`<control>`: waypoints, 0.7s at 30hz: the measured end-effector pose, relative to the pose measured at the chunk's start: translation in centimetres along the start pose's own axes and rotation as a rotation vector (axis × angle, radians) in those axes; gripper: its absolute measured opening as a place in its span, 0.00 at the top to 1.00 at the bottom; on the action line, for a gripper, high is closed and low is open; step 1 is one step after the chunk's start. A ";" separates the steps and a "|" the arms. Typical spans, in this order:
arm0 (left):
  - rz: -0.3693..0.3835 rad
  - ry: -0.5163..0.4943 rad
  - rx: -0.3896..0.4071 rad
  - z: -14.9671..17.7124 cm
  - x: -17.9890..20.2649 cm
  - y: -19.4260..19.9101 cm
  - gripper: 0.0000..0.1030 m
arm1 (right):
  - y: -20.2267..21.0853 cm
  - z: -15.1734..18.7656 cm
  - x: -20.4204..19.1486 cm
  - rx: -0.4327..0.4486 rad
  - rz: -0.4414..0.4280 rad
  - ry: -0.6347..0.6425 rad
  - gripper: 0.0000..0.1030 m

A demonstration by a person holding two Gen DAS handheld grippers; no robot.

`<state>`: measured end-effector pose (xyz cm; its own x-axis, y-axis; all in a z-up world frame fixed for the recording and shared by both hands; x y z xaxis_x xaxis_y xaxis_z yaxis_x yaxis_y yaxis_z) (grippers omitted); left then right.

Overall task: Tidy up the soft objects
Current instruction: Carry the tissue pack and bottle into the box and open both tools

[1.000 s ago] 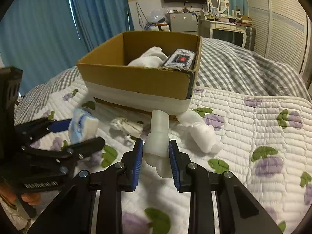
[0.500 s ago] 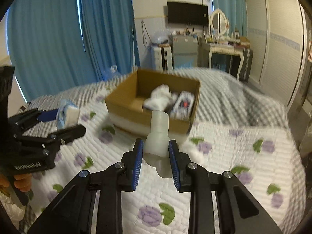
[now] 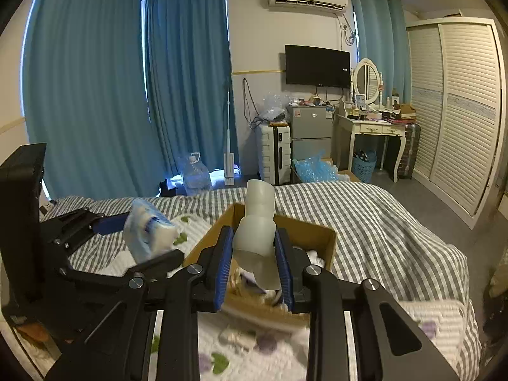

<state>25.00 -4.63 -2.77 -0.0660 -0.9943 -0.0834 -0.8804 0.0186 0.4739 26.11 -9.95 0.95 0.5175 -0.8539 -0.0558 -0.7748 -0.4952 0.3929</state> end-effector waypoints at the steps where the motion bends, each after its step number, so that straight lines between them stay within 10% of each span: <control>1: -0.003 -0.001 -0.003 -0.2 -0.1 -0.8 0.31 | -1.0 -0.3 0.2 -0.002 0.000 -0.003 0.74; 21: -0.009 -0.039 -0.102 2.7 -0.6 -15.6 0.29 | -19.3 4.4 7.9 -0.144 0.000 -0.164 0.73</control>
<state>37.51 -4.03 -12.52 -0.0781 -0.9896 -0.1208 -0.8287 -0.0029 0.5596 43.53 -7.87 -11.10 0.4421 -0.8744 -0.1999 -0.7091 -0.4772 0.5191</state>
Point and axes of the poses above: each gripper's, at about its wrist camera, not at the fingertips, and y roughly against the way its jaws point, x to its right, z to its underside, the point moved 10 cm from there along -y, roughly the way its jaws point, and after that the axes turned 4 degrees about x, right-handed, at the moved point
